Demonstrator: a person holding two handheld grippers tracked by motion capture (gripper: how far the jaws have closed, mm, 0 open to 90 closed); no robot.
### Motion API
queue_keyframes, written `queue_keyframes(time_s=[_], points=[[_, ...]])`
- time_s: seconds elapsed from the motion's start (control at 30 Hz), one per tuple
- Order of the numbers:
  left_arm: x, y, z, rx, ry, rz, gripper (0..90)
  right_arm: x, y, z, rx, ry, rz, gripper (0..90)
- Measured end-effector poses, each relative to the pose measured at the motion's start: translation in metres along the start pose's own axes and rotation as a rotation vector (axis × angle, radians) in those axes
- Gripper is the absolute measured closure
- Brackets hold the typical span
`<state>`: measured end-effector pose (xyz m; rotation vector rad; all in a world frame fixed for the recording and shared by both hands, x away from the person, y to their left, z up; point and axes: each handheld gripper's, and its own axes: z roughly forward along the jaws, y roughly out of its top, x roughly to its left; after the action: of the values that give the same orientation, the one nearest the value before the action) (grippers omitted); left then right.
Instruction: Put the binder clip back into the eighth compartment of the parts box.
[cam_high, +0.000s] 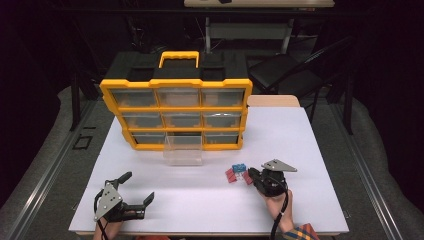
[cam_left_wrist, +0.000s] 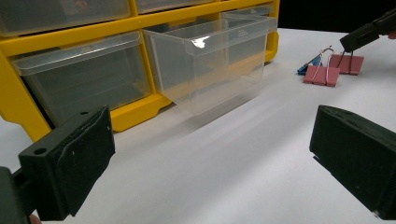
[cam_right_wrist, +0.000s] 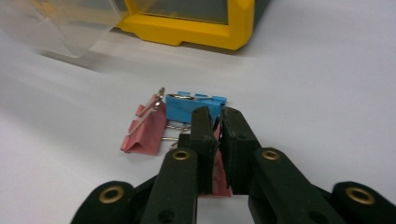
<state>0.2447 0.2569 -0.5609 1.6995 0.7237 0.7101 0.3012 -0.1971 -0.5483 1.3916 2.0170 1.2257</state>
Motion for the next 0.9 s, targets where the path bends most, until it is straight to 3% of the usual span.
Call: queue_keyframes(time_s=[0.3,0.9], points=[[0.000,0.000,0.000,0.001,-0.001,0.001,0.0,0.007,0.001,-0.003,0.012,0.023,-0.016,88.6],[0.001,0.000,-0.001,0.002,0.001,-0.001,0.0,0.009,0.017,-0.021,-0.022,0.010,-0.100,88.8]])
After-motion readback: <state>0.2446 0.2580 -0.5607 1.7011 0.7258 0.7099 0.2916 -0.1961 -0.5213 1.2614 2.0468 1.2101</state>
